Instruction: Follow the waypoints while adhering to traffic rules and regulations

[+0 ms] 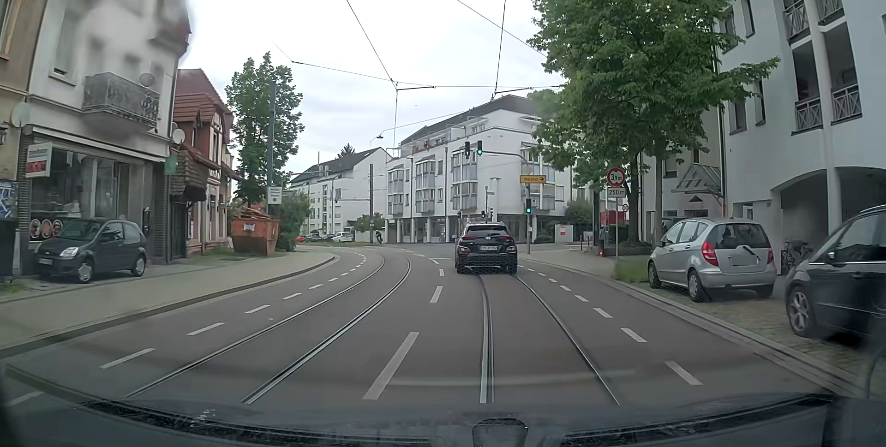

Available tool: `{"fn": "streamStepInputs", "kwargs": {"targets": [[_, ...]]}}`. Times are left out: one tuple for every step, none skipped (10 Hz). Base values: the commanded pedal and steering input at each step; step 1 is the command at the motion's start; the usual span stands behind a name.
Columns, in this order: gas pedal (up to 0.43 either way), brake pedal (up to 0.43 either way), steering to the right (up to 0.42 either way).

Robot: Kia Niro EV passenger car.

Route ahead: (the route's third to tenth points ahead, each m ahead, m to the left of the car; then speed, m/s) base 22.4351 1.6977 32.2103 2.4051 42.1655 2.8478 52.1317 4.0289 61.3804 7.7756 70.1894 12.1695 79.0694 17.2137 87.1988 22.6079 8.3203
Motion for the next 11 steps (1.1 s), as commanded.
{"fn": "streamStepInputs", "kwargs": {"targets": [[0.130, 0.000, 0.028], [0.130, 0.000, 0.026], [0.130, 0.000, 0.025], [0.130, 0.000, 0.023], [0.118, 0.000, 0.019], [0.110, 0.000, 0.016], [0.098, 0.000, 0.016], [0.098, 0.000, 0.012], [0.079, 0.000, 0.007], [0.079, 0.000, 0.001], [0.079, 0.000, -0.001]]}}
